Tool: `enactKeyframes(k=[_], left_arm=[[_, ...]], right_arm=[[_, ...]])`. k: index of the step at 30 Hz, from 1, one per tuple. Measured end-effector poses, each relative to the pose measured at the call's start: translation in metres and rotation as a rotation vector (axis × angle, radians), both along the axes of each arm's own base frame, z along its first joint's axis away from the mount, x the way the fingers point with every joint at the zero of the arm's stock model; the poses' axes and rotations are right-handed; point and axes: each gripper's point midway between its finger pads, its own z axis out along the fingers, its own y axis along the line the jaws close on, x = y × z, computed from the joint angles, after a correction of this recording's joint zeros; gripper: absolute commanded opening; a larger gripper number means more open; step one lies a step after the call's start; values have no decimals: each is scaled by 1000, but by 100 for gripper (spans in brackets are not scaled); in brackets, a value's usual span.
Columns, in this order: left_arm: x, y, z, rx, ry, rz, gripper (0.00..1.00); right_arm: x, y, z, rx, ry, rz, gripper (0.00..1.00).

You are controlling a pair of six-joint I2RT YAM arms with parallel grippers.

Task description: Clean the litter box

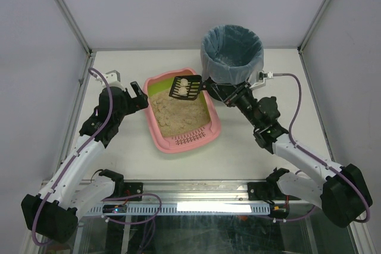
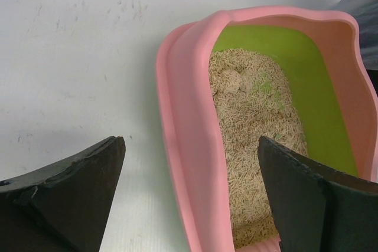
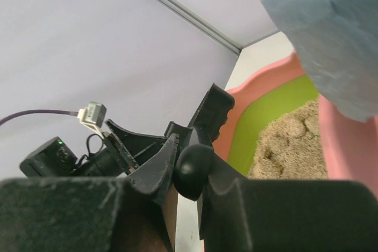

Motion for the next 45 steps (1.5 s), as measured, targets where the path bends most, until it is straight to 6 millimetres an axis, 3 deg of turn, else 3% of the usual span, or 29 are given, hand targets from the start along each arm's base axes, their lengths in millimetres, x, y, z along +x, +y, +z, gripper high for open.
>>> enactKeyframes(k=[4,7,11,15,23,29,34,45], left_arm=[[1,2,0,0,0,7,99],[1,3,0,-2,0,9,99],[1,3,1,-9,0,4,99],[0,2,2,-12,-3,-1,99],[0,1,1,-15,-1,-8,99],[2,1,-5,-16,20,-11,99],[4,0,-12,-12,43,-14,99],[3,-3,-12,-24,49,-32,99]], right_arm=[[4,4,32,-1,-12,20,0],[9,2,72,13,-55,32,0],[22,-14,119,39,-131,8,0],[42,-40,137,29,-144,-56,0],[77,-120,144,9,-132,-237,0],[94,-170,133,-11,-106,-325,0],[108,-185,115,-56,-70,-340,0],[135,-182,80,-260,-66,-282,0]])
